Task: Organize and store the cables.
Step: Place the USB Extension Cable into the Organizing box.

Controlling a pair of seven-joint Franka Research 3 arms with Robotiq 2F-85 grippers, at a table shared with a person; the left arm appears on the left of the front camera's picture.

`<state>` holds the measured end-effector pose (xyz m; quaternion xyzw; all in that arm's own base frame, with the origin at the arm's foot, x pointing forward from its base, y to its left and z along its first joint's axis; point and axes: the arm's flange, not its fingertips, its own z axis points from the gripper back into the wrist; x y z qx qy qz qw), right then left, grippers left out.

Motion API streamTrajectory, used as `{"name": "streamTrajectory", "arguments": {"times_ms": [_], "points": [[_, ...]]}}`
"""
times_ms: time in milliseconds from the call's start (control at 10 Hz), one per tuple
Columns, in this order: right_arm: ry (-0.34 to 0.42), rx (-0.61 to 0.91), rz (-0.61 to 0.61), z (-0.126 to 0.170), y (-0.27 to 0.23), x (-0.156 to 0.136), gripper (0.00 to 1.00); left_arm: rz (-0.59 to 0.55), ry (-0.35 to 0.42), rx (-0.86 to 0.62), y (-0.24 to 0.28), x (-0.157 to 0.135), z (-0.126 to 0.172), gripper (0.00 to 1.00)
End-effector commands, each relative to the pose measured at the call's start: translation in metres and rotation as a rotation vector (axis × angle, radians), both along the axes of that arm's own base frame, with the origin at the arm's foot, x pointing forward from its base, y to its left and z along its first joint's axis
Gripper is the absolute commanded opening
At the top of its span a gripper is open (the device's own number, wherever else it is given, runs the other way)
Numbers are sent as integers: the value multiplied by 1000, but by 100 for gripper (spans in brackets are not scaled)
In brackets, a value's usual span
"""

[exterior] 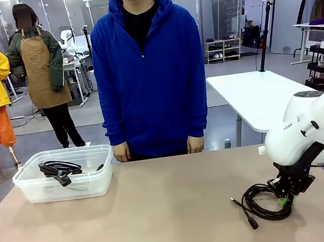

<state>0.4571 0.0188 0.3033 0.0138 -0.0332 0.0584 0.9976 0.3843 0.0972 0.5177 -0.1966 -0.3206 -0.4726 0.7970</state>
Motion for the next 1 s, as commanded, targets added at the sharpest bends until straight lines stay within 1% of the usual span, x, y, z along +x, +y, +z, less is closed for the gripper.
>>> {"name": "streamTrajectory", "arguments": {"times_ms": [0, 200, 300, 400, 800, 900], "points": [[-19, -9, -44, -2, 3, 2, 0, 18, 5, 9, -1, -2, 1, 100], [-27, -8, -29, -1, 6, 3, 0, 18, 5, 9, -1, -2, 1, 100], [-14, 6, -32, 1, 1, 5, 0, 18, 5, 9, -1, -2, 1, 100], [-5, 0, -7, 1, 1, 1, 0, 18, 5, 9, -1, -2, 1, 100], [-5, 0, -7, 1, 1, 1, 0, 18, 5, 9, -1, -2, 1, 100], [-4, 1, -7, 1, 0, 1, 15, 18, 5, 9, -1, -2, 1, 100]]}}
